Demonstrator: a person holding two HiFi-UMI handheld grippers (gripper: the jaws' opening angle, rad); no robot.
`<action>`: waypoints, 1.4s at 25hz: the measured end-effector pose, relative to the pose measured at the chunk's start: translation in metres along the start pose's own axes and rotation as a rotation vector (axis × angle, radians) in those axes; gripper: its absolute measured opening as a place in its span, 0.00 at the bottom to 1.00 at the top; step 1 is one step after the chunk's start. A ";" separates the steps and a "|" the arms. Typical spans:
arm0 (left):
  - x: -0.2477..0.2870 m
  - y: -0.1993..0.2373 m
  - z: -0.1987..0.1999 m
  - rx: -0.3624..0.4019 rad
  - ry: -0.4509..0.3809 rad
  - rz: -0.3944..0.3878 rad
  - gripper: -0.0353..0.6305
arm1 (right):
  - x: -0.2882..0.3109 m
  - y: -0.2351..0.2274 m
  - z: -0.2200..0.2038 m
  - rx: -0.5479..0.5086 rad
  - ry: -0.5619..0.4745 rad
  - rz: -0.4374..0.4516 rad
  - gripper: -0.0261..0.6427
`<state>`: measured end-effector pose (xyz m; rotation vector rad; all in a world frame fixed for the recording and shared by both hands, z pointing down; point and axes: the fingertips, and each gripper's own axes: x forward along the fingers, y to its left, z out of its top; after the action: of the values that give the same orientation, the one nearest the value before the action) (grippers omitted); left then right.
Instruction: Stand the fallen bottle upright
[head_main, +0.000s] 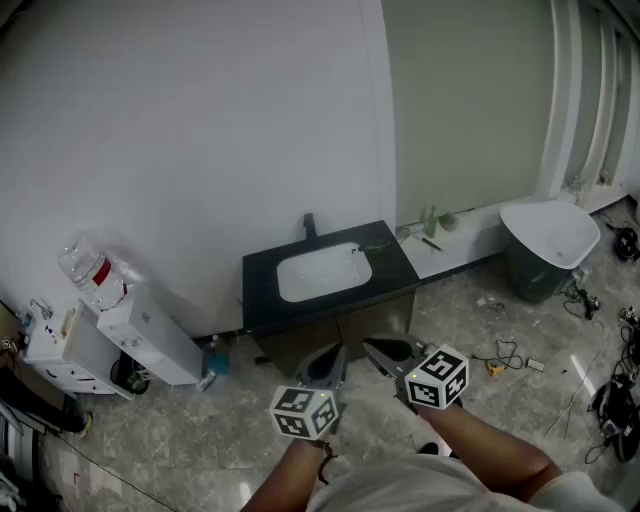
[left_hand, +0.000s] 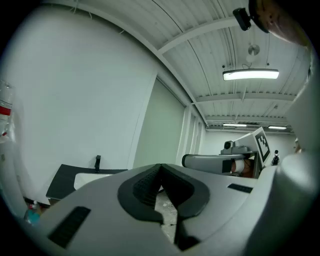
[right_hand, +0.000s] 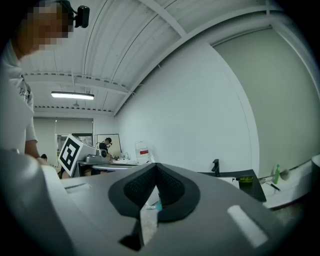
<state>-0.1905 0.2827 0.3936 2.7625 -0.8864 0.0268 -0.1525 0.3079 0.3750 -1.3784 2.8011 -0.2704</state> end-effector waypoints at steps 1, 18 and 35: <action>0.001 0.000 0.000 0.002 0.001 -0.001 0.06 | 0.000 0.000 -0.001 0.001 -0.003 -0.001 0.04; 0.026 0.004 0.003 0.006 0.003 -0.020 0.06 | -0.002 -0.023 0.011 -0.015 -0.088 -0.030 0.04; 0.280 0.137 0.008 -0.003 0.020 0.041 0.06 | 0.104 -0.326 -0.030 0.058 -0.005 -0.050 0.04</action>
<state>-0.0410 0.0128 0.4413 2.7361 -0.9373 0.0603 0.0375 0.0357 0.4635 -1.4355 2.7345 -0.3458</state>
